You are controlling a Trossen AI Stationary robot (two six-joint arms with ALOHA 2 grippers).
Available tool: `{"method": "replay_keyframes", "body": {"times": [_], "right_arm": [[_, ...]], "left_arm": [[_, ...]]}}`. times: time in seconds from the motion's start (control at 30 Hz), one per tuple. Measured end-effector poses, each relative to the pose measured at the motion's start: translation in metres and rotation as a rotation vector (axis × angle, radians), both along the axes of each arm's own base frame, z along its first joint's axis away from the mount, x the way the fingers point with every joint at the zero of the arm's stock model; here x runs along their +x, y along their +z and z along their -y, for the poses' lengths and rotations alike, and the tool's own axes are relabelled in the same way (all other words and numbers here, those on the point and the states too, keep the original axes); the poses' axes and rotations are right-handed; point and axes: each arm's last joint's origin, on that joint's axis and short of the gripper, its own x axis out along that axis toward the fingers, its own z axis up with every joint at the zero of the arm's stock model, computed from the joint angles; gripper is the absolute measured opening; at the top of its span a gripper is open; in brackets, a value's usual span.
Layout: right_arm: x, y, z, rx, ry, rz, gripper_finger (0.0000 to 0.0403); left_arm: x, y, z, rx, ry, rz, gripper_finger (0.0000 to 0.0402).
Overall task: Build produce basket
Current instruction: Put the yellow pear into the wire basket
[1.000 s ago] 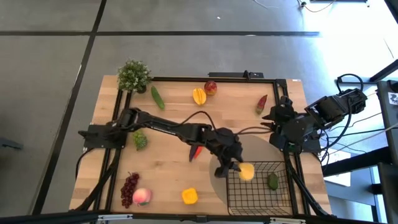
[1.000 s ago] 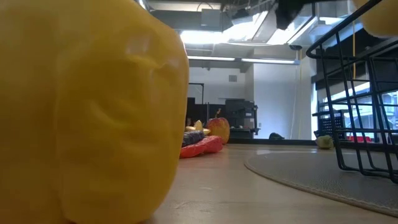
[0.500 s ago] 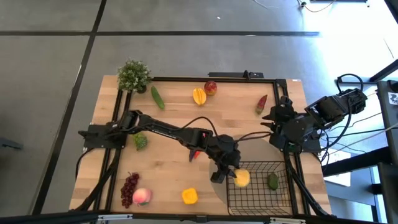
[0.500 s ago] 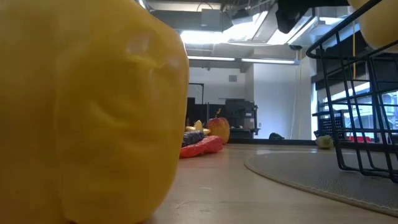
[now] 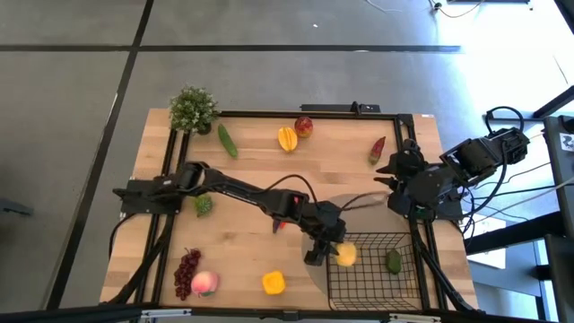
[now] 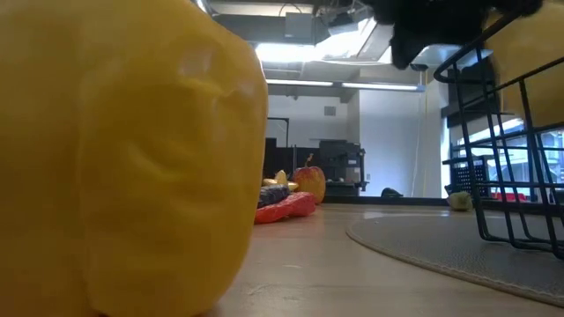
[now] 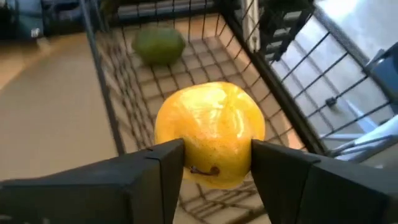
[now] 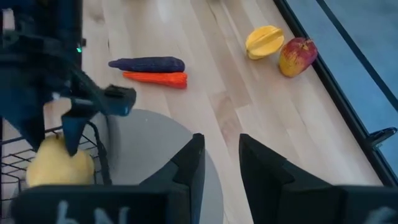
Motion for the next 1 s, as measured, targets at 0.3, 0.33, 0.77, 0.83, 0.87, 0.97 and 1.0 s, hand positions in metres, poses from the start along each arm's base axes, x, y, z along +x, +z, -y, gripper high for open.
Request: {"method": "replay_keyframes", "body": {"times": [0.3, 0.33, 0.77, 0.83, 0.87, 0.97, 1.0], "right_arm": [[0.0, 0.0, 0.0, 0.001, 0.001, 0.004, 0.009], [0.0, 0.0, 0.0, 0.002, 0.001, 0.004, 0.009], [0.0, 0.0, 0.0, 0.009, 0.004, 0.001, 0.009], [0.0, 0.0, 0.0, 0.009, 0.003, 0.001, 0.009], [0.0, 0.0, 0.0, 0.011, 0.002, 0.001, 0.009], [0.0, 0.0, 0.0, 0.027, -0.015, 0.007, 0.009], [0.0, 0.0, 0.0, 0.027, -0.016, 0.007, 0.009]], "left_arm": [[0.001, -0.009, 0.004, -0.008, 0.019, -0.034, 0.0152], [0.001, -0.009, 0.004, -0.019, 0.018, -0.04, 0.0153], [0.0, -0.017, 0.003, -0.066, 0.05, -0.117, 0.0154], [0.0, -0.017, 0.003, -0.066, 0.051, -0.116, 0.0154], [0.0, -0.017, 0.003, -0.066, 0.051, -0.116, 0.0155], [0.0, -0.017, 0.003, -0.066, 0.051, -0.117, 0.0155], [0.0, -0.017, 0.003, -0.066, 0.051, -0.117, 0.0155]]}}
